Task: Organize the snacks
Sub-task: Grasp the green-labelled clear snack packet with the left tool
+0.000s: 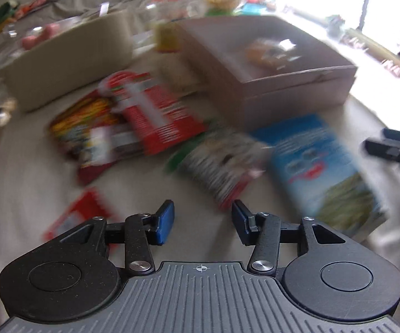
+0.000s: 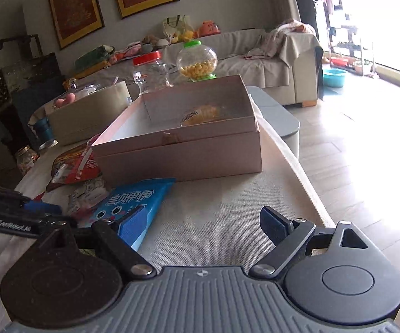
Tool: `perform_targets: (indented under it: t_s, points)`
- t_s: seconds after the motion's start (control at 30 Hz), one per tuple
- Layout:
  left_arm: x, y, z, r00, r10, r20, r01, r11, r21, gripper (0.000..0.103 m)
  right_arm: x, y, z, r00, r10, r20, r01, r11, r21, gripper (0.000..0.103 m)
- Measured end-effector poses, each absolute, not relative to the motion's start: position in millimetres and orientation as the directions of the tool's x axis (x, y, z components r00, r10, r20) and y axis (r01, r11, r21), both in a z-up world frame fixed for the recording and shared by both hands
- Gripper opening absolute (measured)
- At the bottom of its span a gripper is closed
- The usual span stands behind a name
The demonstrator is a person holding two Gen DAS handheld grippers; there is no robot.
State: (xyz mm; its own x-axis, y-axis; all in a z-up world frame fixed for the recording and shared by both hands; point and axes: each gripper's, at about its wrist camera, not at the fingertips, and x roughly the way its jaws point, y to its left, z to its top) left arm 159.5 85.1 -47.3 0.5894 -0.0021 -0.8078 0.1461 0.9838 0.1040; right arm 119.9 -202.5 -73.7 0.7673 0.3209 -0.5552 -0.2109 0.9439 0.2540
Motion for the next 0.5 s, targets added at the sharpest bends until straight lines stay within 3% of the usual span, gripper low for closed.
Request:
perform_targets:
  t_s: [0.07,0.13,0.27,0.5]
  points:
    - [154,104,-40,0.587,0.058,-0.807,0.106,0.983,0.148,0.044,120,-209,-76,0.755,0.332,-0.565,-0.193,0.936,0.293,0.089]
    - [146,124,-32,0.593,0.054,-0.803,0.063,0.992,0.113,0.044,124,-212,-77,0.75,0.349,-0.562,-0.187,0.927,0.326,0.09]
    - [139,152,-16,0.651,-0.07,-0.756,0.009,0.996,-0.084,0.043,122,-210,-78,0.75,0.348,-0.563,-0.19,0.928,0.321,0.091]
    - [168,117,-24,0.688,-0.186,-0.702,0.047,0.976,-0.213,0.044,122,-208,-77,0.748,0.344,-0.567,-0.191,0.93,0.313,0.091]
